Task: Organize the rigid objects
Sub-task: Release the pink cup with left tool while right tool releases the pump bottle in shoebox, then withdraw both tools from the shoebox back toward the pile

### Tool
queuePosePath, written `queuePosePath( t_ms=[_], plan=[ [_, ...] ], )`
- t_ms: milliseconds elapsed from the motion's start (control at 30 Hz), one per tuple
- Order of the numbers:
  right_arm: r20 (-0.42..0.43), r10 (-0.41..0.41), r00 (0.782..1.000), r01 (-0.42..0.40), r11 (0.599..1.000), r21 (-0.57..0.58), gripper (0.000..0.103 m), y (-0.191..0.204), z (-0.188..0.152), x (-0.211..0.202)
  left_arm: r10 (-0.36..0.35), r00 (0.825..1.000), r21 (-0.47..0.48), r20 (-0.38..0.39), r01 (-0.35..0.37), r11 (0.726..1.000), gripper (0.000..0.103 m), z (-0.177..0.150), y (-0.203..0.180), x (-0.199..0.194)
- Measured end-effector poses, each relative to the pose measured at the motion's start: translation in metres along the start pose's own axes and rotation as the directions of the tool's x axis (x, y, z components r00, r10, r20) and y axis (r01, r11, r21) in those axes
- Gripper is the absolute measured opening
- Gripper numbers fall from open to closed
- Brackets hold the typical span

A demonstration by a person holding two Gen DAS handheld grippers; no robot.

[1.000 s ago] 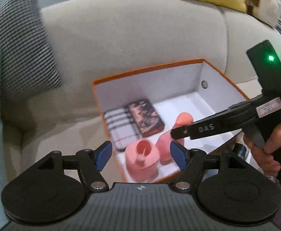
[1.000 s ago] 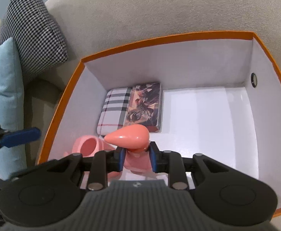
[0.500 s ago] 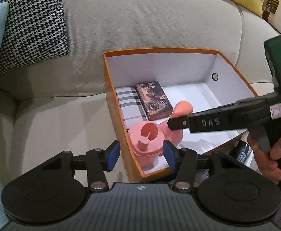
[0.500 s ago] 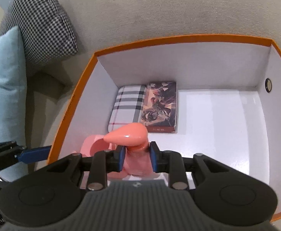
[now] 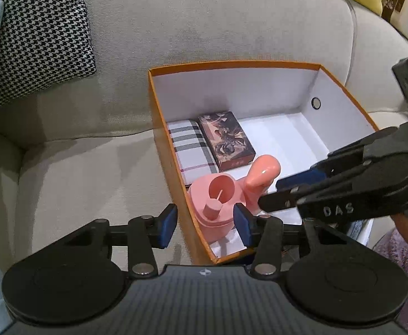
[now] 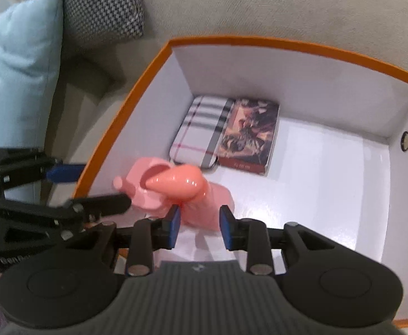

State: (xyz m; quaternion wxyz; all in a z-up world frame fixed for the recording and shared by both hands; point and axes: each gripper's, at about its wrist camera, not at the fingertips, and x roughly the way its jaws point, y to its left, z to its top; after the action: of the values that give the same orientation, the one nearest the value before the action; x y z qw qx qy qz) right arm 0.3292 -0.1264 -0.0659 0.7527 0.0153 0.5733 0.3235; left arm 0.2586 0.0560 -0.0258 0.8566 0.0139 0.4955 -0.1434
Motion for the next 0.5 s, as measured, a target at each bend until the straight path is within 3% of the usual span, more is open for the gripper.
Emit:
queuePosePath(
  t_ms=[133,500],
  plan=[
    [-0.029,0.012,1.0,-0.012,1.0,-0.003,0.032,0.001,0.0,0.009,-0.011,1.0,-0.019,0.006,0.011,1.0,0.055,-0.002,0.002,-0.002],
    [-0.001,0.002,1.0,-0.002,1.0,0.014,0.029,0.004,-0.003,0.0,-0.021,0.998,-0.052,0.064,0.025,0.998,0.055,-0.007,0.002,-0.02]
  ],
)
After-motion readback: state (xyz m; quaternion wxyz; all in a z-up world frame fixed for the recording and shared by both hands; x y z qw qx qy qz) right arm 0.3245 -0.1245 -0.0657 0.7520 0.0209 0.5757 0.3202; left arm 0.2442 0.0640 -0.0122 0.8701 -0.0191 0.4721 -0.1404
